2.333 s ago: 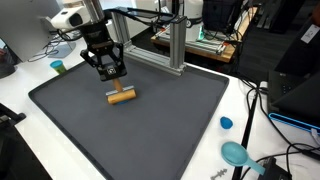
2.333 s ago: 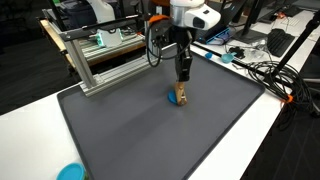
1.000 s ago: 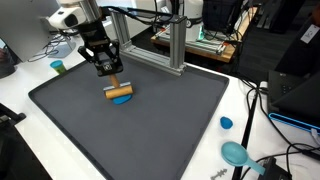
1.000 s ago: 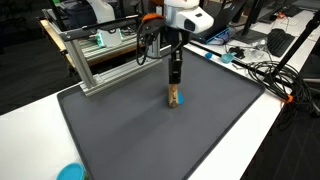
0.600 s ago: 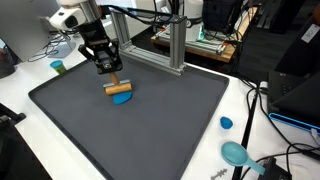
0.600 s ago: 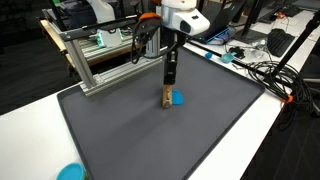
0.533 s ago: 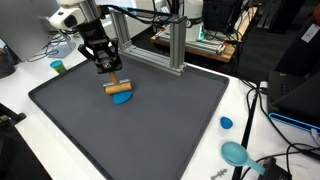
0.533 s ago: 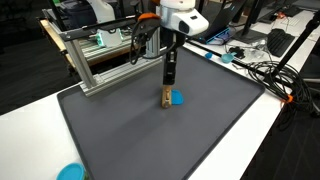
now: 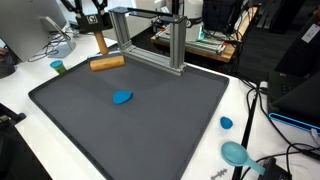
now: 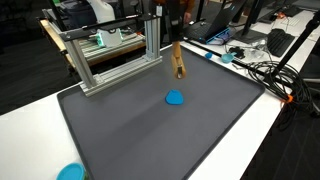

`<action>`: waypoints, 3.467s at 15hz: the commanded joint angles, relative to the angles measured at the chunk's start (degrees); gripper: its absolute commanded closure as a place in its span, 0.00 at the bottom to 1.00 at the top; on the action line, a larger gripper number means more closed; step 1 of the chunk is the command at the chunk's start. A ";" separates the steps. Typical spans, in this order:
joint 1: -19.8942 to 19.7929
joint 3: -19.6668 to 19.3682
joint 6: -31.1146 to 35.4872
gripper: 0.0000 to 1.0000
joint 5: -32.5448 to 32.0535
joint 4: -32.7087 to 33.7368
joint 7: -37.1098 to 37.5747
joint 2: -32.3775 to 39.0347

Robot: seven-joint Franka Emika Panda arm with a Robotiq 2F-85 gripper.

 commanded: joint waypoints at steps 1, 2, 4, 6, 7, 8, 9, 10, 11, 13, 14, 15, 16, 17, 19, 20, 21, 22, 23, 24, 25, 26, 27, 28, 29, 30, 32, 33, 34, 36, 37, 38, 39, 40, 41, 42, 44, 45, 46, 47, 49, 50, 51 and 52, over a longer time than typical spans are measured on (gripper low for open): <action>2.40 -1.61 -12.91 0.78 0.59 -1.98 -1.99 -9.01; 3.17 -1.81 -15.60 0.78 1.13 -2.87 -2.98 -11.18; 4.98 -2.15 -17.76 0.78 0.30 -5.45 -3.07 -15.27; 6.09 -3.02 -18.26 0.53 -0.27 -2.58 -2.38 -12.34; 6.81 -3.06 -19.50 0.53 -0.35 -3.66 -3.33 -13.82; 7.25 -3.07 -19.97 0.53 -0.40 -4.61 -3.80 -14.90; 7.23 -3.28 -18.58 0.78 3.41 -4.73 0.93 -14.14; 7.51 -3.18 -18.48 0.78 4.47 -3.65 4.24 -12.80; 7.74 -3.42 -18.29 0.78 5.62 -3.02 6.89 -12.07; 8.02 -3.53 -16.77 0.78 5.94 -2.03 13.25 -10.73; 8.10 -3.50 -15.39 0.78 5.04 -1.76 16.48 -9.82; 8.01 -3.62 -14.08 0.78 4.78 -2.25 19.22 -9.76; 7.96 -3.66 -12.78 0.78 4.56 -3.19 22.18 -9.99; 7.94 -3.68 -11.47 0.78 4.55 -4.30 25.07 -10.42; 7.96 -3.78 -8.64 0.78 4.30 -8.01 30.88 -12.49; 7.92 -3.89 -7.27 0.78 4.10 -10.32 33.66 -14.08; 7.91 -4.00 -6.13 0.78 3.89 -12.30 36.49 -15.45; 7.88 -4.13 -5.06 0.78 3.40 -14.01 39.42 -16.54; 7.84 -4.26 -4.00 0.78 3.14 -15.65 42.18 -17.63; 7.83 -4.37 -2.86 0.78 3.11 -16.72 45.02 -18.15; 8.25 -4.64 -5.53 0.53 3.83 -12.22 40.14 -13.94; 8.28 -4.78 -4.69 0.53 3.77 -13.63 41.97 -14.92; 8.31 -4.87 -4.26 0.53 3.75 -14.58 42.90 -15.63; 8.00 -4.43 -2.29 0.78 0.48 -14.96 47.10 -15.10; 7.86 -4.62 -3.93 0.78 -0.78 -15.04 47.05 -14.84; 7.58 -4.73 -4.23 0.78 -3.03 -15.39 48.57 -14.81; 7.44 -5.23 -7.33 0.78 -4.83 -15.88 49.03 -14.94; 7.46 -5.42 -8.54 0.78 -5.53 -15.90 49.21 -14.78; 7.48 -5.59 -9.65 0.78 -5.78 -16.07 49.35 -14.95; 7.42 -5.93 -11.46 0.78 -6.00 -17.23 50.22 -16.62; 7.38 -6.13 -12.29 0.78 -5.61 -17.87 50.15 -17.67; 7.36 -6.43 -12.86 0.78 -4.34 -19.16 49.46 -19.48; 7.38 -6.65 -13.27 0.78 -3.55 -19.93 49.19 -20.54; 7.43 -6.78 -12.83 0.78 -2.57 -21.48 50.32 -22.01; 7.57 -6.74 -12.58 0.78 -2.12 -22.79 51.49 -23.25; 7.89 -6.61 -11.50 0.78 -1.01 -24.62 52.28 -25.32; 7.92 -6.86 -12.07 0.53 -2.27 -21.58 50.95 -21.47; 8.13 -6.85 -11.73 0.53 -1.54 -22.89 51.24 -23.05; 8.30 -6.85 -11.57 0.53 -1.28 -23.93 51.48 -24.39; 8.37 -6.86 -11.43 0.53 -1.16 -24.68 51.59 -25.38; 8.30 -6.81 -11.43 0.78 -1.85 -25.70 51.46 -25.90; 8.10 -6.50 -11.10 0.78 -3.09 -26.78 52.21 -26.65; 8.06 -6.26 -11.16 0.78 -4.21 -27.75 52.49 -27.38; 8.14 -5.98 -10.87 0.78 -5.61 -29.04 52.31 -28.38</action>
